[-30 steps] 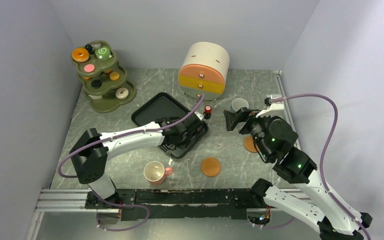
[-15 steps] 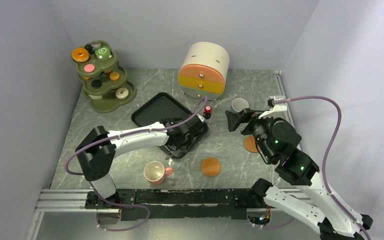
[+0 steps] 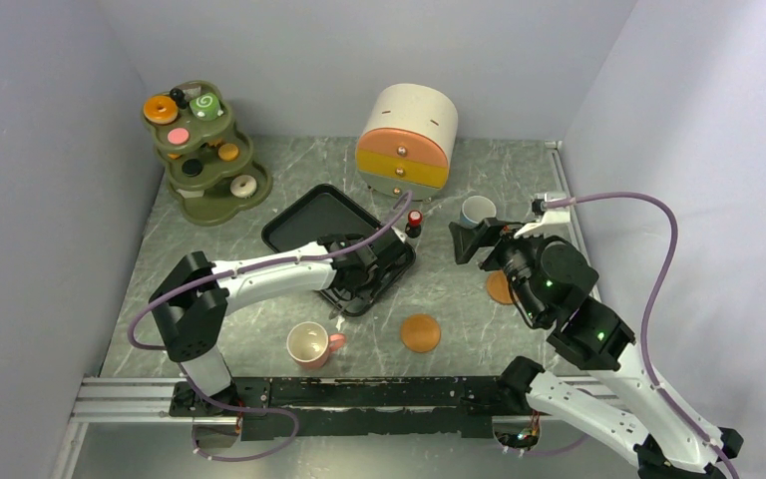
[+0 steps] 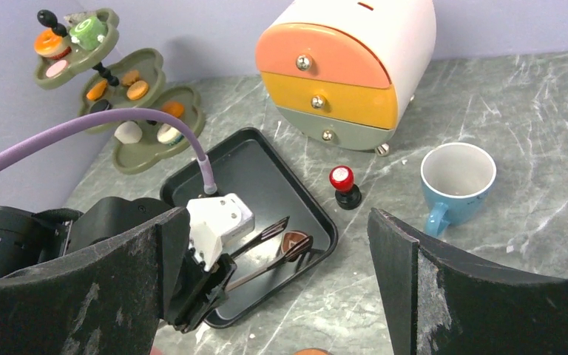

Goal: Serve the afternoon tea
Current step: Pick up the desert from the tray, then place the desert on the desert table.

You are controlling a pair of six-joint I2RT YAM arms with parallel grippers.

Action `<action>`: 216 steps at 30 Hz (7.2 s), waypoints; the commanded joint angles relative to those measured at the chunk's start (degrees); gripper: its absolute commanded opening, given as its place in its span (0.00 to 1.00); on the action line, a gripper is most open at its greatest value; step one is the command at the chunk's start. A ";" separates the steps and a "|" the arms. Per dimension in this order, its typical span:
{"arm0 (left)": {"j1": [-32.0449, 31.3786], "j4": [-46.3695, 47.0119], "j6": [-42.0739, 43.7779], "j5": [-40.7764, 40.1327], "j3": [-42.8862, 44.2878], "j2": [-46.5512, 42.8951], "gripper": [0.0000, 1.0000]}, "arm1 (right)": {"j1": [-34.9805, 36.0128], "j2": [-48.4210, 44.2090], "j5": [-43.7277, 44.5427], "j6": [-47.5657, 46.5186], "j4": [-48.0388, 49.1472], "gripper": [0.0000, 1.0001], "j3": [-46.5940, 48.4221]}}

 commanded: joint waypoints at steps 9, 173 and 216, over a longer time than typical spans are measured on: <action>-0.41 -0.89 -0.24 0.04 2.94 -1.31 0.51 | -0.26 -1.17 0.32 0.56 0.24 0.94 -0.87; 63.20 12.03 1.44 2.73 -7.78 -9.38 0.52 | -0.27 -9.82 -5.42 5.02 1.69 0.93 -1.97; 63.67 -1.91 -17.20 -7.80 -20.99 -26.28 0.52 | -0.26 -5.16 -6.61 6.04 2.96 0.92 -2.75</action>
